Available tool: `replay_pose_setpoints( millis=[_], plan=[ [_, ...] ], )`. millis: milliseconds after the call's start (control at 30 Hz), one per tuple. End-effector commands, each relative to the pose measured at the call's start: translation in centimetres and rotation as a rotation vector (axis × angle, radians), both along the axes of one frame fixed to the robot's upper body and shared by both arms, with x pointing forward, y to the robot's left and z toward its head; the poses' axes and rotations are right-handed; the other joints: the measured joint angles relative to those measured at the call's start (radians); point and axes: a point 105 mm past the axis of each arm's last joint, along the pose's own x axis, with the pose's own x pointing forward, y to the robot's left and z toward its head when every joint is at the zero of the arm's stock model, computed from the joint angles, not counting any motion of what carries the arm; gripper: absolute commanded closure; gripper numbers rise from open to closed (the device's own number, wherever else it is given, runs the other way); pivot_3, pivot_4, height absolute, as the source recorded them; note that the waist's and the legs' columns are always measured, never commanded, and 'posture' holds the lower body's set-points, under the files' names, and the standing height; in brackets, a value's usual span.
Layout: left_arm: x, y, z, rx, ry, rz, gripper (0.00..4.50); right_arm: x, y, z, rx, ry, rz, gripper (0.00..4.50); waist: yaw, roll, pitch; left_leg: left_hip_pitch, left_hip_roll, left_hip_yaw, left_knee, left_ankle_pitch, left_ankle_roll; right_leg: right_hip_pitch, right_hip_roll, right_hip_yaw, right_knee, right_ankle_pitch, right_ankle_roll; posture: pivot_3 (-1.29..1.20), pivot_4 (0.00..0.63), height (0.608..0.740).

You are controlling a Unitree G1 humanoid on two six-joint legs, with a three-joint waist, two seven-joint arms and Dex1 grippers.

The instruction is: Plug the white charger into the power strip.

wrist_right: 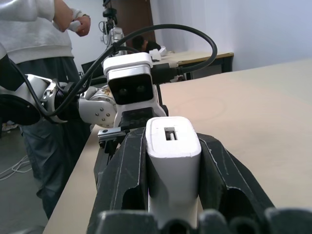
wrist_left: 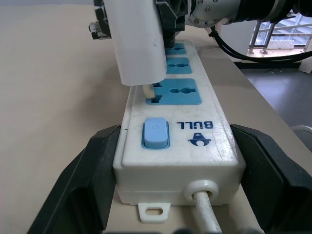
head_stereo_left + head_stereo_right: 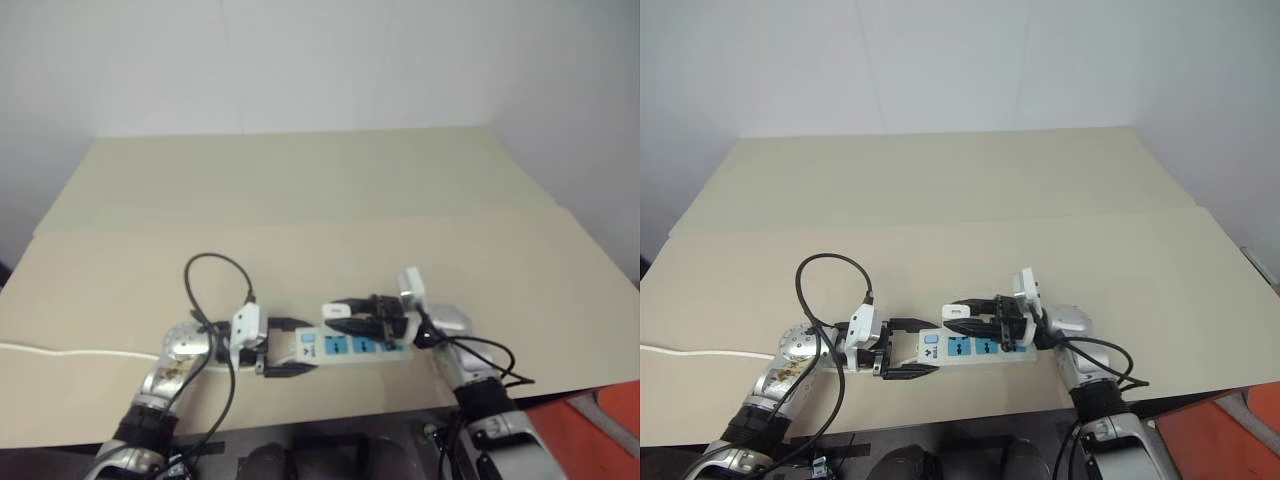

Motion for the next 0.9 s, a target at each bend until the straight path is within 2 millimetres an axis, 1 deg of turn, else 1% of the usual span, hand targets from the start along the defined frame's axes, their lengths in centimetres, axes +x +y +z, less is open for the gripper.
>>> replay_pose_setpoints(
  millis=[33,267,567,733,900],
  plan=[
    [0.4,0.5,-0.1,0.019,-0.007,0.044,1.27,0.0,-0.1,-1.8,-0.074,0.031,0.001,3.35,0.0,0.0,0.0,0.0,0.0,0.0,0.0,0.0,0.0,0.0,0.0,0.0,0.0,0.0,0.0,0.0,0.15,0.74],
    [0.4,0.6,-0.2,0.02,-0.006,0.051,1.27,-0.6,-1.0,-2.7,-0.124,0.052,0.032,3.35,0.0,0.001,-0.001,0.0,0.0,0.0,0.0,0.0,0.0,0.0,0.0,0.0,0.0,0.0,0.0,0.0,0.15,0.74],
    [0.4,0.5,-0.2,0.019,-0.007,0.046,1.27,-0.9,-1.6,-3.8,-0.154,0.061,0.006,3.35,0.0,0.001,-0.003,0.001,0.0,0.001,-0.001,0.0,0.0,0.001,0.0,0.0,0.0,0.0,0.0,0.0,0.15,0.74],
    [0.4,0.5,-0.2,0.02,-0.006,0.045,1.27,-1.1,-1.6,-4.3,-0.164,0.08,0.007,3.35,0.0,0.001,-0.004,0.001,0.0,0.001,-0.001,-0.001,0.001,0.001,0.0,0.001,-0.001,0.0,0.0,0.0,0.15,0.74],
    [0.4,0.5,-0.2,0.021,-0.004,0.047,1.27,-1.6,-0.9,-4.6,-0.158,0.093,0.02,3.35,0.0,0.002,-0.006,0.002,0.0,0.001,-0.002,-0.001,0.001,0.001,-0.001,0.001,-0.001,0.0,0.0,0.0,0.15,0.74]
  ],
)
